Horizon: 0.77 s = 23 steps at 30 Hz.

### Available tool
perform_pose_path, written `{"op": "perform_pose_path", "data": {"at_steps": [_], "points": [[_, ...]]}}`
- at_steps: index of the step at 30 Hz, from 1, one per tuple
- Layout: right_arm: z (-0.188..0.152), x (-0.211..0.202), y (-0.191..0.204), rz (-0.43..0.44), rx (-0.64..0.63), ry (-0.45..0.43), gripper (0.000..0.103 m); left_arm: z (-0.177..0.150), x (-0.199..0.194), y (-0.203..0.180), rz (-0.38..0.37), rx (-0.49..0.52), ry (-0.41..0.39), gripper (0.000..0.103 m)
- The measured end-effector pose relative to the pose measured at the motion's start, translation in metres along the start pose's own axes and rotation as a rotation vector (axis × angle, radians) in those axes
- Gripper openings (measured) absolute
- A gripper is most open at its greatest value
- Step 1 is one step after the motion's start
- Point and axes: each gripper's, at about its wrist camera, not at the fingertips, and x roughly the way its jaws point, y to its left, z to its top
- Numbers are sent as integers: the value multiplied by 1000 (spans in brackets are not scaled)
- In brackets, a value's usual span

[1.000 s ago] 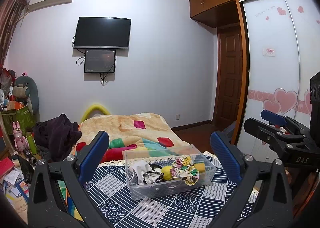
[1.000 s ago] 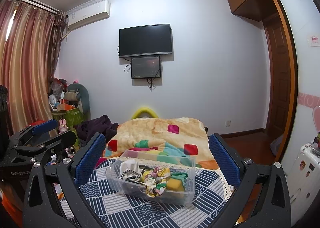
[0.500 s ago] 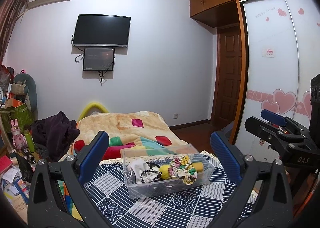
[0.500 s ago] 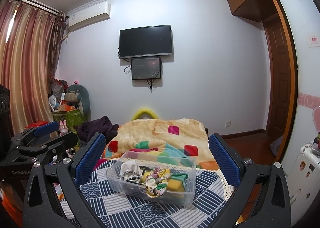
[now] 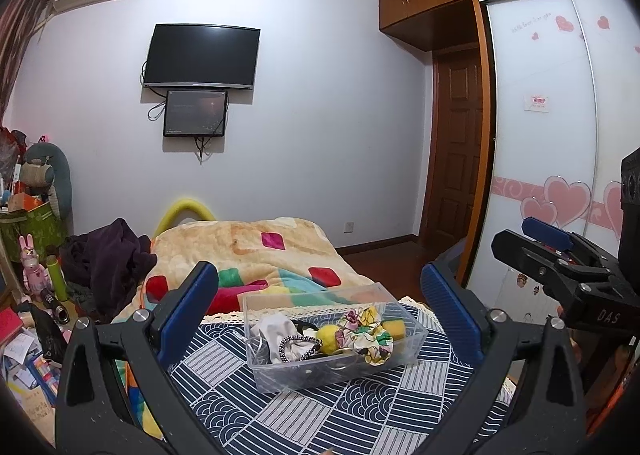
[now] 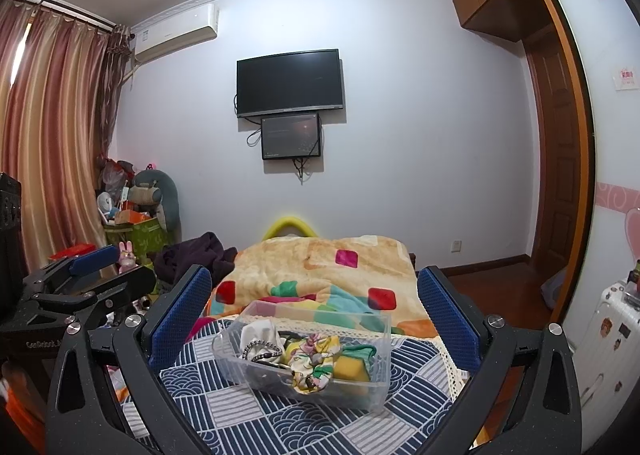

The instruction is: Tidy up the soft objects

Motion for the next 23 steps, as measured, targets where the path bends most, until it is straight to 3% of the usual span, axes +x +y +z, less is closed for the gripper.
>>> {"op": "perform_pose_path", "data": {"at_steps": [23], "points": [[-5,4,0,5,3,18,103,-1,-3,-5,-19,8,8,103]]}}
